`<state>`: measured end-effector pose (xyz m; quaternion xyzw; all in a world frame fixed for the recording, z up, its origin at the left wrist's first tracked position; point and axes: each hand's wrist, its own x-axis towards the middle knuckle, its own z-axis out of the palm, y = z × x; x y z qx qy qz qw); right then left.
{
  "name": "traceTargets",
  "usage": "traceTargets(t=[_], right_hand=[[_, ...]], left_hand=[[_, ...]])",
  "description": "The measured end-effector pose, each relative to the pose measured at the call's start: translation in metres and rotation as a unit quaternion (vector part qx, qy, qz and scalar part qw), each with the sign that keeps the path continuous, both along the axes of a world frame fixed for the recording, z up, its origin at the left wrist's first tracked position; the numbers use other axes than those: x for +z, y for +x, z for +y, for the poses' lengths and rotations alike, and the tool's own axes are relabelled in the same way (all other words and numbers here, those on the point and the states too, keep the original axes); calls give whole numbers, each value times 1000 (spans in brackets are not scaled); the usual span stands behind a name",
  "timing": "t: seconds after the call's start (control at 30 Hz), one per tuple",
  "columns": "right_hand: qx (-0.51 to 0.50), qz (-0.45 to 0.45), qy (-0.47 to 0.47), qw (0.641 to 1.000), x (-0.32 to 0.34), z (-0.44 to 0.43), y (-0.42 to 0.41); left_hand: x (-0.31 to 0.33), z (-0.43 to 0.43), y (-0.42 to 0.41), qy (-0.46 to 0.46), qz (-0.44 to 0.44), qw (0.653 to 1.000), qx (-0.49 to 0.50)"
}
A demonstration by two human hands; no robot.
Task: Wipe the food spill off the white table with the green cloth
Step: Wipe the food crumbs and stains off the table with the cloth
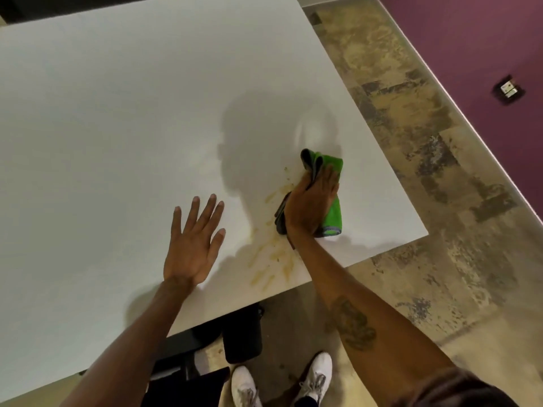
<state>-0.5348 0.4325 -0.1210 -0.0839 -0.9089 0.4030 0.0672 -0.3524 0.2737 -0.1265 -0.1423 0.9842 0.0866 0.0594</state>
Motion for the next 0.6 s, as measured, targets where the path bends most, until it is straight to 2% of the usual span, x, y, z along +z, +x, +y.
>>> traceTargets(t=[0.17, 0.23, 0.3, 0.4, 0.5, 0.6], right_hand=[[89, 24, -49, 995, 0, -18, -30], [120, 0, -70, 990, 1, -21, -43], [176, -25, -49, 983, 1, -24, -58], [282, -40, 4, 959, -1, -27, -77], [378, -27, -15, 925, 1, -21, -85], [457, -41, 11, 889, 3, -12, -85]], left_hand=[[0, -1, -1, 1, 7, 1000, -5], [-1, -1, -2, 3, 11, 1000, -6], [-1, -1, -2, 4, 16, 1000, -5], [-3, -2, -1, 8, 30, 999, -8], [-6, -2, 0, 1, 28, 1000, -8], [-6, -2, 1, -7, 17, 1000, 2]])
